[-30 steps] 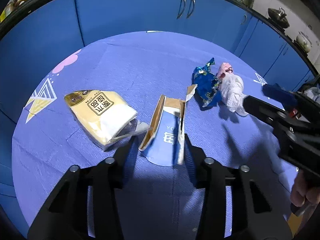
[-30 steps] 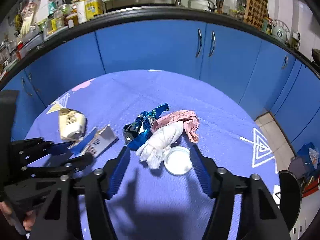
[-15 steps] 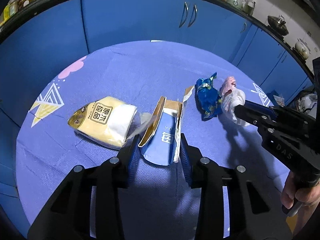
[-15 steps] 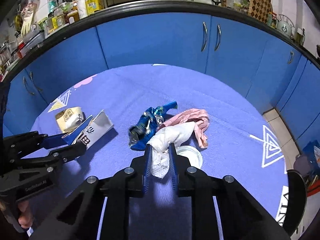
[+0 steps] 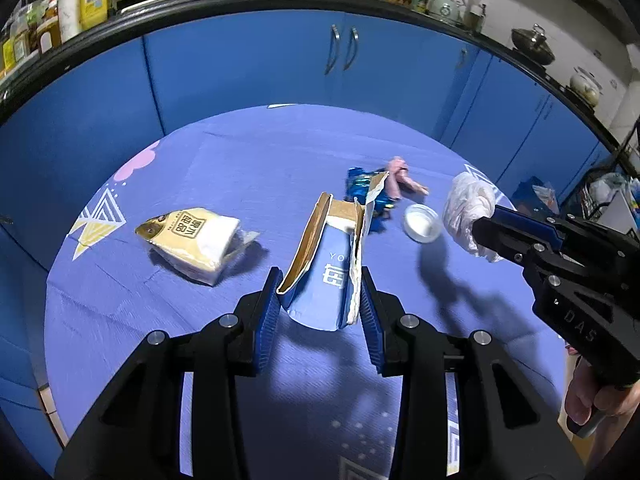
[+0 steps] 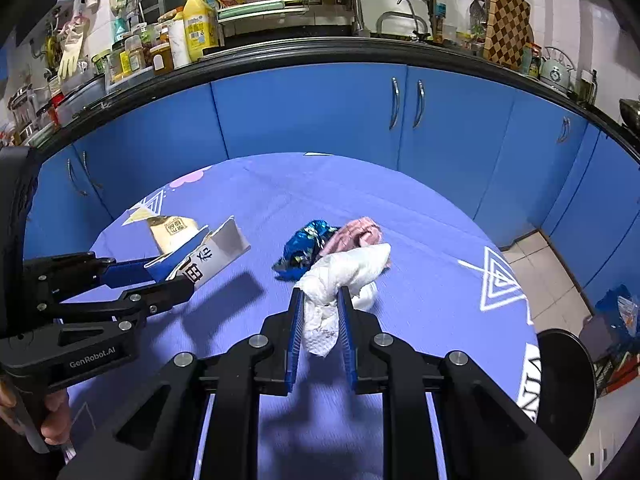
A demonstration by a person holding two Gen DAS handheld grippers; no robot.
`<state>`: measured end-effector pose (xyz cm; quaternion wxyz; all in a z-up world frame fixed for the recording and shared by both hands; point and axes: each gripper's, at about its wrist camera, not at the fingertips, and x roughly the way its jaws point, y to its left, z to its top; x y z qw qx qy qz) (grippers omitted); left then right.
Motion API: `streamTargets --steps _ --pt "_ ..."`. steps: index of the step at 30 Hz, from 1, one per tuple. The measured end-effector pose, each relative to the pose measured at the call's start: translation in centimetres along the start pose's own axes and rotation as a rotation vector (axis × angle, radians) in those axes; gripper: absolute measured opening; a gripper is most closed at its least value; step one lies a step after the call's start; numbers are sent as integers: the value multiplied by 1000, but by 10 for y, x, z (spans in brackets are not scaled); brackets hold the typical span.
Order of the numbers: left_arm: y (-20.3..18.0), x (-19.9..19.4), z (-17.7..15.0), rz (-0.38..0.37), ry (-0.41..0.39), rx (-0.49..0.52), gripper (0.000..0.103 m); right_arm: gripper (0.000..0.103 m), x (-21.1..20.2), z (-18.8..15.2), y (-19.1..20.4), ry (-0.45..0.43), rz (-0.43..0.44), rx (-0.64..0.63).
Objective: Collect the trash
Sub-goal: 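Grasp the blue-white paper carton with the left tool while the right tool grasps the white plastic bag, then lift and carry the carton and white bag over the black bin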
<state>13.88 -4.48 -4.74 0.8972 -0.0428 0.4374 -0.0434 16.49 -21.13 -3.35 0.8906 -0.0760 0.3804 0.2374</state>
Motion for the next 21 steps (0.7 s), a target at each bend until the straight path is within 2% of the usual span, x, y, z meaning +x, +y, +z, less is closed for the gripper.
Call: streamTargets --steps 21 --pt "-72 -20 11 -3 -55 144 39 17 -65 -30 -35 -74 -62 -5"
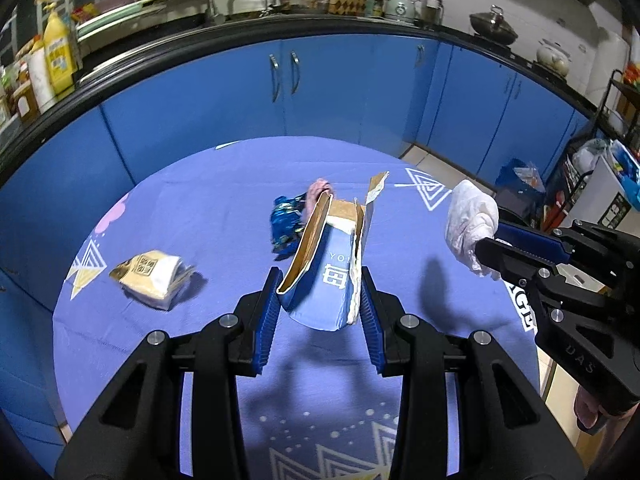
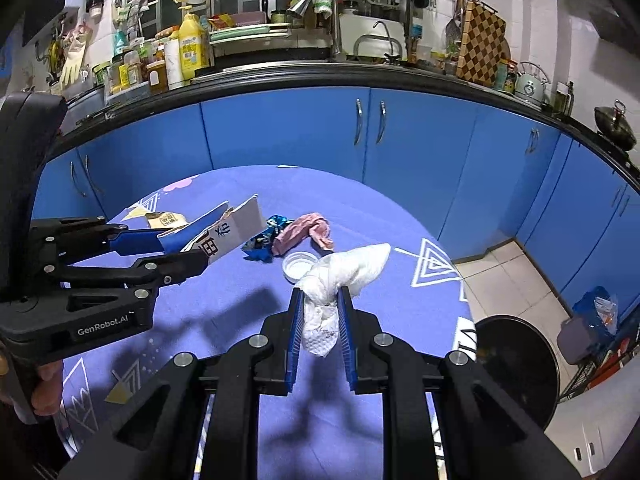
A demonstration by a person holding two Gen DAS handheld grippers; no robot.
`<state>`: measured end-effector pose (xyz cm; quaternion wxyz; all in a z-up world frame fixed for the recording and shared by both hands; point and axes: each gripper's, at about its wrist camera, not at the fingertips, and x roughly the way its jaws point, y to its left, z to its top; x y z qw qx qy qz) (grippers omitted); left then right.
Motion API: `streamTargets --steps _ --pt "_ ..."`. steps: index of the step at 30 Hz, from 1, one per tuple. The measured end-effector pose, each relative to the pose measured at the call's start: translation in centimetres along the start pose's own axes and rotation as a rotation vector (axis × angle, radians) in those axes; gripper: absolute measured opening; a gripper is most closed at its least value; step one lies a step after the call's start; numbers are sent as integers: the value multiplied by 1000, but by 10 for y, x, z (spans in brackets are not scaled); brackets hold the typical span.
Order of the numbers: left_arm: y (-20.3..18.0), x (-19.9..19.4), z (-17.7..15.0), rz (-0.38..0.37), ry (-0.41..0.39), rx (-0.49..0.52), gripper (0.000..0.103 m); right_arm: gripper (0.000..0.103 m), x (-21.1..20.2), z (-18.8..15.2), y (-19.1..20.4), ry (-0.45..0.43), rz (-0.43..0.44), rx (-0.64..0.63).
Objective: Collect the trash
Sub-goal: 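Lift and carry the carton and white bag over the black bin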
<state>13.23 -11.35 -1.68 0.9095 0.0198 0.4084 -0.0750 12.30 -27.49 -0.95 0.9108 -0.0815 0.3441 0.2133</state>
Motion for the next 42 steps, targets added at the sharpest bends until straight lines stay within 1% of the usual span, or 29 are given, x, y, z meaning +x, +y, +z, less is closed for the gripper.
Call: streamTargets --steps 7,11,19,25,32,38,42 --pt "-28 2 7 11 -4 53 39 17 -14 -8 -22 -32 -33 21" --pt "-41 6 11 12 -4 77 39 17 -22 -14 -40 -45 -42 52" --pt "-84 15 19 15 -2 156 39 17 -32 -28 -76 -50 -80 104" --pt "-114 19 25 20 -21 228 39 17 -38 -39 -108 -44 -121 161" --pt "-148 26 35 -2 -32 286 39 18 -46 -52 -134 -42 -174 189" --pt "-170 33 43 -20 -38 315 39 18 -49 -61 -154 -46 -193 216" --pt "-183 39 45 -29 -36 332 39 18 -51 -64 -166 -69 -195 241"
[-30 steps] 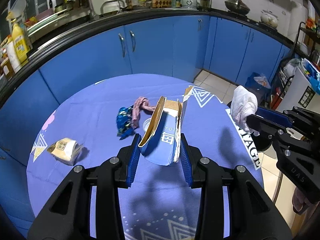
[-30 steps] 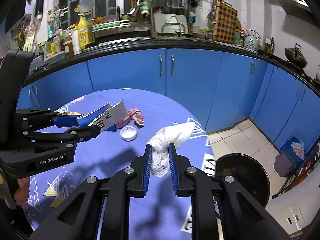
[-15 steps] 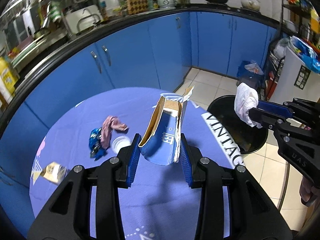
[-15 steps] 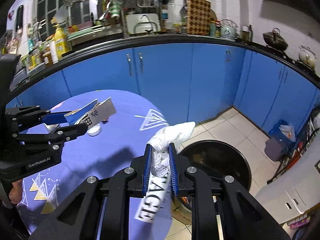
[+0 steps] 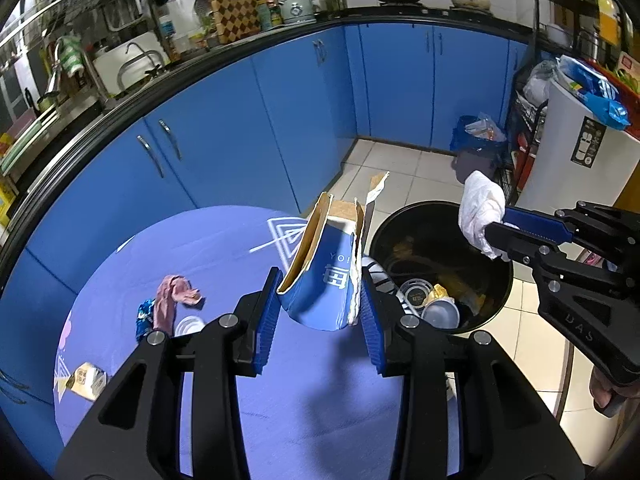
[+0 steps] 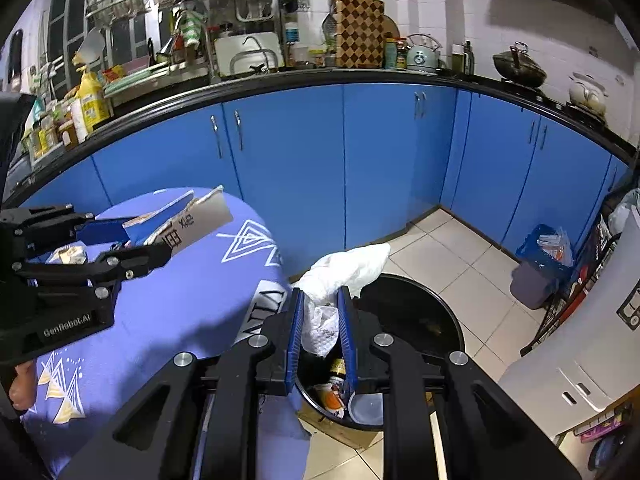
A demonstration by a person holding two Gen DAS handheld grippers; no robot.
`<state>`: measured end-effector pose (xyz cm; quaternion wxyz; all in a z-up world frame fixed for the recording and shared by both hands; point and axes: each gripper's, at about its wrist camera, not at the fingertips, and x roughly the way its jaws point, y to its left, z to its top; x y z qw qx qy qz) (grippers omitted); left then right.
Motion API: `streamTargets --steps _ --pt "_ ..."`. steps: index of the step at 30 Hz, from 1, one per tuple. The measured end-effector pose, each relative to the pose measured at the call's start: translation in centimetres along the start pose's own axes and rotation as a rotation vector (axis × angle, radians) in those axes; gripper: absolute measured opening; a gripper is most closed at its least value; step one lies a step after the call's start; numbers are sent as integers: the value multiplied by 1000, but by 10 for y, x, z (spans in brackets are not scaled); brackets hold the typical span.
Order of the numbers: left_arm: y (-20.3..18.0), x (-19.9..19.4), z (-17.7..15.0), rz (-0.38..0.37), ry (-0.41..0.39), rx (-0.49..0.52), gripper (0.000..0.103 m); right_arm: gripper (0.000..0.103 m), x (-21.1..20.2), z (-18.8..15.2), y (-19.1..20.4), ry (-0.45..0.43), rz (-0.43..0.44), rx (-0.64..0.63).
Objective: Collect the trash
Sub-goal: 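Lift and carry the carton and white bag over the black bin, then open the right tool to drop the white bag while the left tool drops the carton into the bin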
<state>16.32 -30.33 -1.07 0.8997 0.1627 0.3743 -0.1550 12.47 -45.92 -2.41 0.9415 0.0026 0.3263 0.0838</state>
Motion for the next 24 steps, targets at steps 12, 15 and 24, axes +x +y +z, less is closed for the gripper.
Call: streamTargets --steps 12,15,24 --pt "-22 15 13 -16 9 19 39 20 12 2 -27 -24 -5 62" --pt "-25 19 14 -17 12 25 39 20 17 4 -34 -15 -2 81" --pt "-30 28 19 -25 20 33 39 26 33 11 -41 24 -7 78"
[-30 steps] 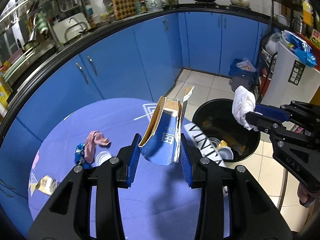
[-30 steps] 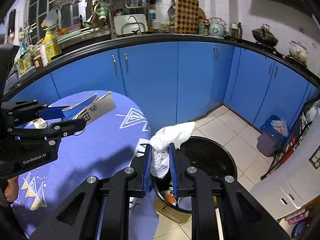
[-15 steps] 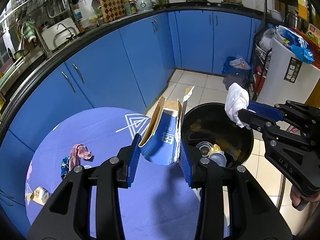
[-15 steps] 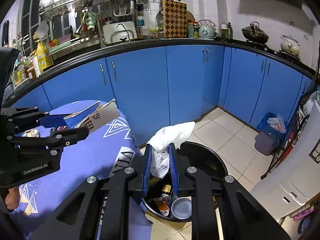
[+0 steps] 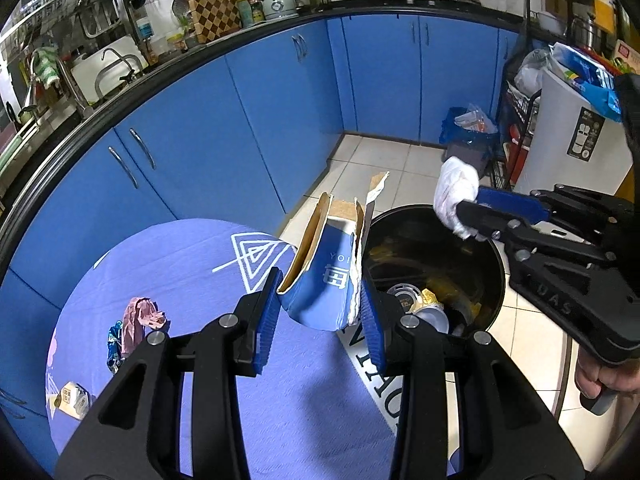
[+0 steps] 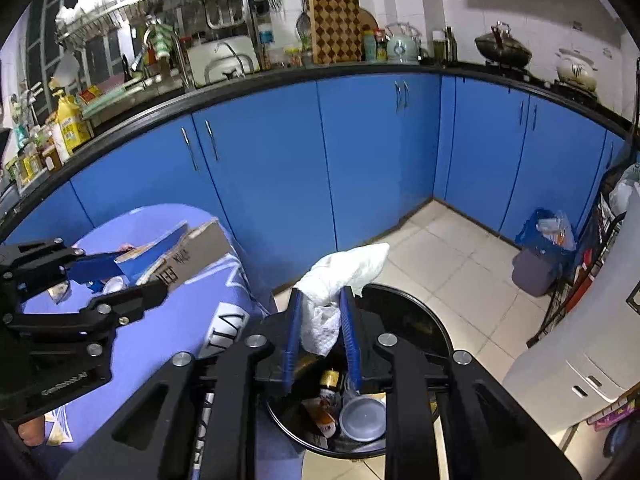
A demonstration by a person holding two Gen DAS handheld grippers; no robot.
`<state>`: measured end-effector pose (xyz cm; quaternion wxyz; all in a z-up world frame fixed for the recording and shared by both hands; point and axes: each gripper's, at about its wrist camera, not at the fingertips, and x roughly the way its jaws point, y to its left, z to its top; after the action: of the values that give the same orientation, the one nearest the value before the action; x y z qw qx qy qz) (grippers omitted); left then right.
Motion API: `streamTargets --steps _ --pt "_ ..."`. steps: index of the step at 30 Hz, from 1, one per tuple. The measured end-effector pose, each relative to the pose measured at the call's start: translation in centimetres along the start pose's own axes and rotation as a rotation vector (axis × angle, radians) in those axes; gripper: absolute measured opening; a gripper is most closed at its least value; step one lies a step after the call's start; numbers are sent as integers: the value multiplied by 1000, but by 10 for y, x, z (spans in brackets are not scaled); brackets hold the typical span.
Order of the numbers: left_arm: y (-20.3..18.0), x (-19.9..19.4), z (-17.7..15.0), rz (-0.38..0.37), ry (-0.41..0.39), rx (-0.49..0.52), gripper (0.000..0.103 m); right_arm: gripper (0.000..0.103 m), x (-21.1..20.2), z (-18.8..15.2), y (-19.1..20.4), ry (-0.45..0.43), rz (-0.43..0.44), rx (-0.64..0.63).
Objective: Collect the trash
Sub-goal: 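Open the right tool to drop the white bag while the left tool drops the carton into the bin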
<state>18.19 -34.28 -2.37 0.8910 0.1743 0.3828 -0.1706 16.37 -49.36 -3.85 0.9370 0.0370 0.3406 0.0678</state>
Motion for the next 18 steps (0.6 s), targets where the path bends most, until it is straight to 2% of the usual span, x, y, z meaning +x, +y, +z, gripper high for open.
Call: streamTargets --steps 1,2,3,4,11,18 --pt "0 1 1 -1 1 2 39 38 4 -1 -2 18 -9 8" --pt "-1 2 2 -1 2 2 39 65 5 -2 -4 27 -15 16" --pt "-2 3 2 -2 3 2 39 78 4 -4 -8 16 -31 37" --pt "-2 4 3 -3 4 3 39 84 0 -6 -11 -16 -41 51" --pt "-10 12 11 -17 9 15 39 84 -7 -12 -34 -31 -78 102" --pt "-23 15 19 -45 2 42 39 84 -14 -16 -50 -31 -152 110"
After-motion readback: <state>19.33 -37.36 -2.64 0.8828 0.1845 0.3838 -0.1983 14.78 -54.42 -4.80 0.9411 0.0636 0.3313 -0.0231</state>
